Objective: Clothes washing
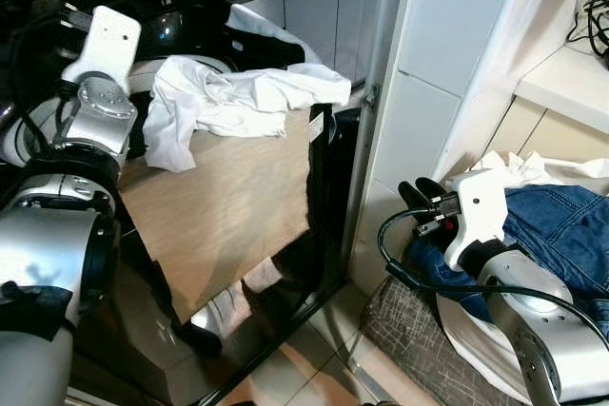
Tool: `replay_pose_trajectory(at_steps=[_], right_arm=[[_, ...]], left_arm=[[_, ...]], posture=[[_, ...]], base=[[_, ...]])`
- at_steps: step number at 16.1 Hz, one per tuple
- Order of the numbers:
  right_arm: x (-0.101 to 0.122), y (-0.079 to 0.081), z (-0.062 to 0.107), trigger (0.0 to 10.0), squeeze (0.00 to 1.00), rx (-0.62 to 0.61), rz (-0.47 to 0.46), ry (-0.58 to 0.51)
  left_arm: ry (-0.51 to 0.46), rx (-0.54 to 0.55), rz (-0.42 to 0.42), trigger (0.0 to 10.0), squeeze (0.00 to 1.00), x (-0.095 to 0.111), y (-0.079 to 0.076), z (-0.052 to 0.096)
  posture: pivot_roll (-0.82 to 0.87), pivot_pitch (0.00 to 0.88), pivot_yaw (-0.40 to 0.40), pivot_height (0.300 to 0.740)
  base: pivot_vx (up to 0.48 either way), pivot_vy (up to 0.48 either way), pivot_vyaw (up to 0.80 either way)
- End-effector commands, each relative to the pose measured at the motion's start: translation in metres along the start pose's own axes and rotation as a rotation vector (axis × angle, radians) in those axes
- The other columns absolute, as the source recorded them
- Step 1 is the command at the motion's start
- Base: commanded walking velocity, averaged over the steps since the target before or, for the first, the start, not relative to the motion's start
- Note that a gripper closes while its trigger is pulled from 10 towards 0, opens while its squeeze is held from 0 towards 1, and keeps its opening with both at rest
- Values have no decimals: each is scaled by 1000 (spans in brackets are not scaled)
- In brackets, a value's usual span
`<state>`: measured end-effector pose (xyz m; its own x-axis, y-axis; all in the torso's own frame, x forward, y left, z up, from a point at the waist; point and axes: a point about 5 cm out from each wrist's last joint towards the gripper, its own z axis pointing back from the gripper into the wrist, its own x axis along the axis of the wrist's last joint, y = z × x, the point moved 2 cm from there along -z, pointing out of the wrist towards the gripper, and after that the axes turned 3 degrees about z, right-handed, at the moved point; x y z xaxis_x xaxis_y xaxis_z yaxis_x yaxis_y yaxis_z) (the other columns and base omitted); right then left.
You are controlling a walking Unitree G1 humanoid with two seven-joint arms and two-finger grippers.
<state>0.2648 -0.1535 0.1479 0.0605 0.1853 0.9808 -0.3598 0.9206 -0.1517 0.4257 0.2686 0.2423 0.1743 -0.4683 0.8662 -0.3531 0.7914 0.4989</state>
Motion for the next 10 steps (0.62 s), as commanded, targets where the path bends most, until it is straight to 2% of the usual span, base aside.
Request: replay_pose_trajectory(at_steps=[1, 2, 3, 4, 6, 8, 10], right_arm=[[5, 1, 1, 10000, 0, 10, 3, -16], [4, 3, 0, 10000, 0, 17, -2, -12], [3, 4, 0, 10000, 0, 25, 0, -9], [4, 7, -1, 10000, 0, 39, -9, -8], [4, 6, 0, 10000, 0, 39, -6, -10], [4, 6, 3, 10000, 0, 34, -5, -9], [3, 5, 7, 10000, 0, 18, -8, -5]], left_arm=[[-54, -92, 78, 10000, 1000, 17, -10, 0], [-134, -321, 181, 10000, 1000, 36, -43, 8], [-173, -437, 208, 10000, 1000, 45, -61, 15], [-238, -704, 223, 10000, 1000, 57, -108, 38], [-261, -879, 208, 10000, 1000, 59, -134, 55], [-244, -1033, 110, 10000, 1000, 51, -163, 74], [-255, -1056, 103, 10000, 1000, 53, -176, 83]], posture=[[-94, 0, 61, 740], [-92, 0, 59, 740], [-92, 0, 58, 740], [-92, 0, 58, 740], [-100, 0, 63, 740], [-109, 0, 72, 740], [-117, 0, 81, 740]], base=[[0, 0, 0], [0, 0, 0], [0, 0, 0], [0, 0, 0], [0, 0, 0], [0, 0, 0], [0, 0, 0]])
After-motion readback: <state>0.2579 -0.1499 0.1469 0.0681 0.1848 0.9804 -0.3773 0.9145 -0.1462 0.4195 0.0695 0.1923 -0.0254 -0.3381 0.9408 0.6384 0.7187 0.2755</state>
